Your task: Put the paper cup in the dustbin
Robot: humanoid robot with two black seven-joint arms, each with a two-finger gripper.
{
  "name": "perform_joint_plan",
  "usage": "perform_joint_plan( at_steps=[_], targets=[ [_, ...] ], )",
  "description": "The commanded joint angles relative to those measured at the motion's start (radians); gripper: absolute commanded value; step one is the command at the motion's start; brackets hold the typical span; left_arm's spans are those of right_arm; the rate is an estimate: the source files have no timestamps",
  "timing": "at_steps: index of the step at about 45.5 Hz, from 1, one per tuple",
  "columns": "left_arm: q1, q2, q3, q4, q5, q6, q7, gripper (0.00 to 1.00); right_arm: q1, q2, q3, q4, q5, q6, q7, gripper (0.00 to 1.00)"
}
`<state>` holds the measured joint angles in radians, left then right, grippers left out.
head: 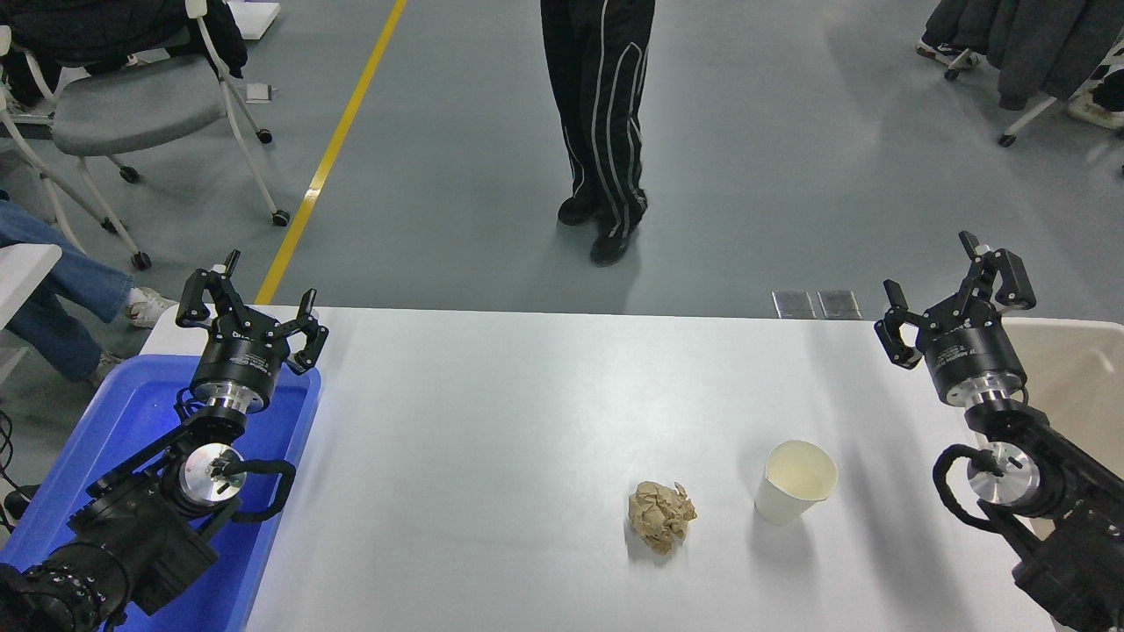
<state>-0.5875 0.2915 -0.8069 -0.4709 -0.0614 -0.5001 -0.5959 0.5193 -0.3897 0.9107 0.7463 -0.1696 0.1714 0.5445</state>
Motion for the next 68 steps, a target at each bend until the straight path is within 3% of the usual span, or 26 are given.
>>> perform_joint_plan(
  at_steps=[1,37,46,53,68],
  targets=[
    [0.000,0.000,0.000,0.000,0.000,0.000,-0.001,1.00,0.002,0.000,0.001,-0.007,-0.001,-0.003,0.000,1.00],
    [0.000,0.000,0.000,0.000,0.000,0.000,-0.001,1.00,-0.008,-0.098,0.013,0.011,0.018,0.076,-0.014,1.00],
    [0.000,0.000,0.000,0.000,0.000,0.000,-0.001,1.00,0.010,-0.213,-0.042,0.119,0.103,0.062,-0.176,1.00],
    [0.000,0.000,0.000,0.000,0.000,0.000,-0.001,1.00,0.031,-0.337,-0.165,0.258,0.107,0.060,-0.186,1.00],
    [0.000,0.000,0.000,0.000,0.000,0.000,-0.001,1.00,0.231,-0.578,-0.430,0.473,0.090,0.022,-0.236,1.00]
  ],
)
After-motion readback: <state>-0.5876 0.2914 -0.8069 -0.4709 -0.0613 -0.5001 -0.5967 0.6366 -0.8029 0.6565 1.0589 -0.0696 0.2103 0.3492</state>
